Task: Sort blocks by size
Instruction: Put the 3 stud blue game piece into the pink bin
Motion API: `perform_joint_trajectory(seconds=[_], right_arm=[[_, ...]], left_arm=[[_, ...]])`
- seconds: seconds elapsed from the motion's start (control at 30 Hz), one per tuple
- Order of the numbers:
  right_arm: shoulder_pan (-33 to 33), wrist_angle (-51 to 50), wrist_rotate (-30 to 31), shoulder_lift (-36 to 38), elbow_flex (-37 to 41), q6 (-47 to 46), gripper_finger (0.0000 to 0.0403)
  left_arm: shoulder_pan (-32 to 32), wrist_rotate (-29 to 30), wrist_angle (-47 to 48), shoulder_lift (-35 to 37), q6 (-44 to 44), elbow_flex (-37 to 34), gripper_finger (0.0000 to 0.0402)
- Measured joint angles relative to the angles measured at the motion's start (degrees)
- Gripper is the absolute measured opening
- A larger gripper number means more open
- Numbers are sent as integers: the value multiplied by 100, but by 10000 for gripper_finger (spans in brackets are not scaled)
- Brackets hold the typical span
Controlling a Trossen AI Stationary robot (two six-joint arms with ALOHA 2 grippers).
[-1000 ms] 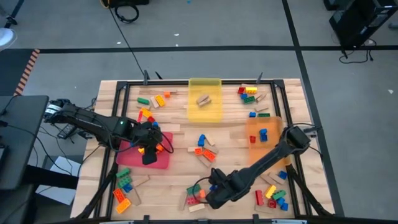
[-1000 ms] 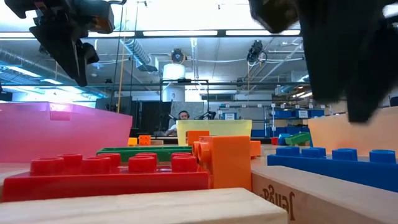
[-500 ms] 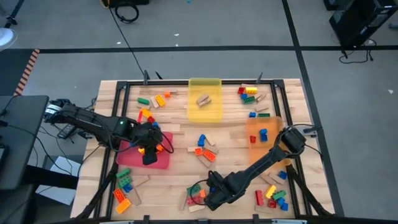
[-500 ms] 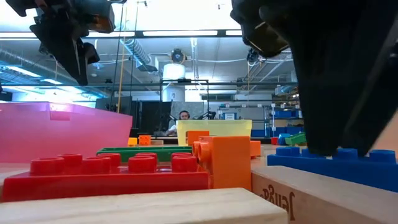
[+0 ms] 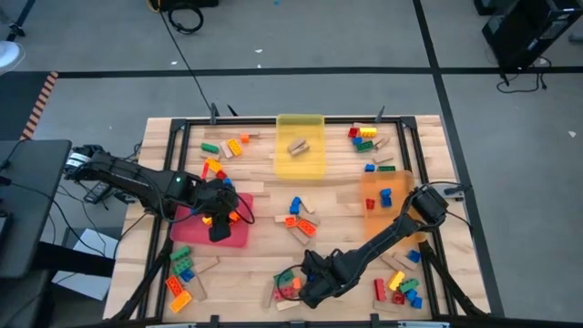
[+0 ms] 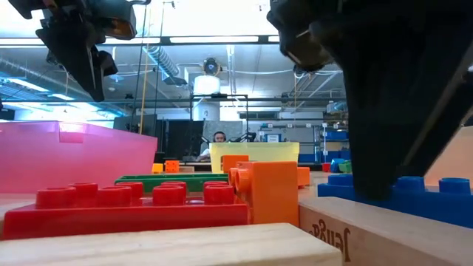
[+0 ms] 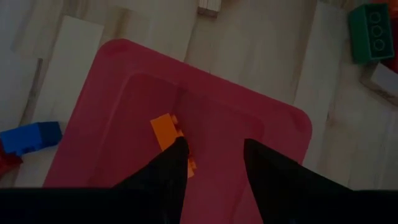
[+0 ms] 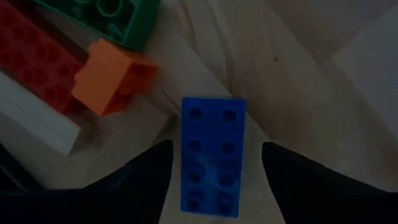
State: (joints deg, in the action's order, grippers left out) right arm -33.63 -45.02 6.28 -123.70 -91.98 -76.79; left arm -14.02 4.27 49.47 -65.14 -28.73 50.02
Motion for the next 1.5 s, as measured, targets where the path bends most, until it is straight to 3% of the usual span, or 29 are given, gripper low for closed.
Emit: perform_joint_trajectory(seconds=[0.13, 0.33, 0.6, 0.73, 1.0, 1.2, 1.5], right_arm=[[0, 742, -137, 18, 305, 1, 252], [0, 664, -159, 22, 316, -93, 230], [19, 640, -175, 24, 316, 65, 153], [52, 600, -204, 54, 318, 66, 153], [154, -901, 66, 631, 338, -164, 162], [157, -1954, 1123, 1381, 338, -580, 165], [335, -2713, 4023, 2452, 327, -1244, 165]], left_arm=[[0, 0, 2, 0, -2, 0, 165], [0, 0, 6, 0, -7, 0, 165], [0, 2, 7, 0, -9, 0, 165], [0, 2, 7, 0, -45, 0, 165], [0, 208, -250, 0, -52, 0, 165], [2, 211, -641, 0, -52, -2, 165], [4, 1004, -2921, -15, 103, -2, 165]])
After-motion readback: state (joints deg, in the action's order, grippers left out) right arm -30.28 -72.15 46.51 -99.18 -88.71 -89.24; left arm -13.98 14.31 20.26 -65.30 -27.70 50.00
